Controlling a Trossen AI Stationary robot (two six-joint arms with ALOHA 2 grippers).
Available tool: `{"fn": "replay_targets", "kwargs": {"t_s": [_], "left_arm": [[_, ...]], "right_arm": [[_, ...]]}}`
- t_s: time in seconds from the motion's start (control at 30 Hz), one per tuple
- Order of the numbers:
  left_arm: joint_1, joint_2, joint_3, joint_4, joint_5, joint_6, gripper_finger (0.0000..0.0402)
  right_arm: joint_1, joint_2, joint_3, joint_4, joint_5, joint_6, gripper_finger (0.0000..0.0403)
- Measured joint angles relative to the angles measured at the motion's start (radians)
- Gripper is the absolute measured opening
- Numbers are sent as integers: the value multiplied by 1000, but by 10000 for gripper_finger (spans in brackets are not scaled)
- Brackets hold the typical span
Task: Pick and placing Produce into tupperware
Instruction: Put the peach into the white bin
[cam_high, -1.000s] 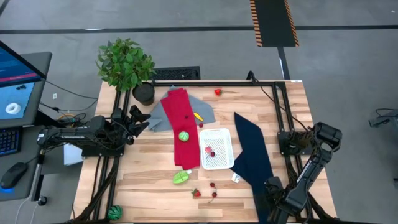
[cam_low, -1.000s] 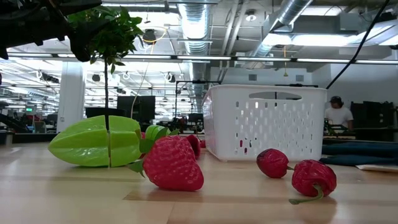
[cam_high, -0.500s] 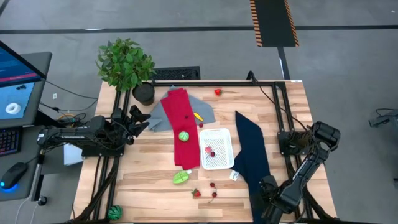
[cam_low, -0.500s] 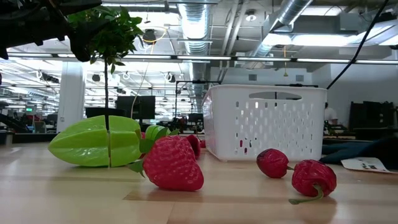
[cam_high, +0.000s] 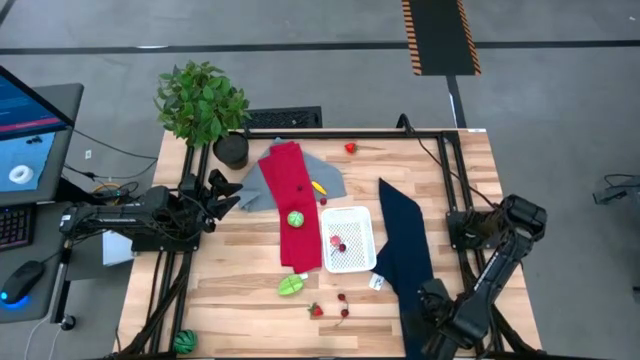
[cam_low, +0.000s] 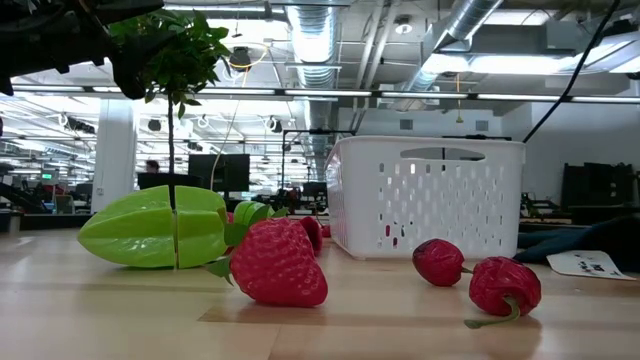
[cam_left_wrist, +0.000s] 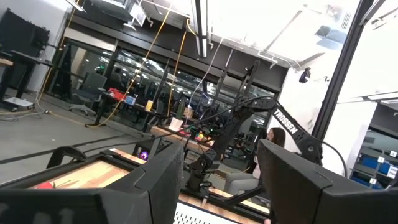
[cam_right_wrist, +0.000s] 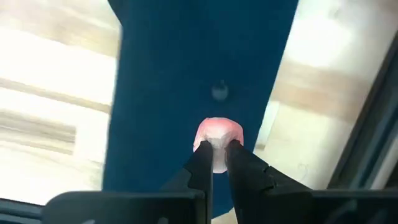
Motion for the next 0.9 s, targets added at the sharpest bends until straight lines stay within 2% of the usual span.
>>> {"fn": "replay_targets", "kwargs": {"t_s": [0.2,0.53,0.73,0.9], "left_arm": [[0,0,0,0,0,0,196],[0,0,0,1,-1,0,196],[0,0,0,0,-1,0,196],[0,0,0,0,-1,0,196]], "right_arm": [[-83,0,29,-88,104,-164,60],[-346,0,29,-88,258,-565,60],[-464,0,29,-86,296,-717,60],[-524,0,63,-164,333,-775,60]]}}
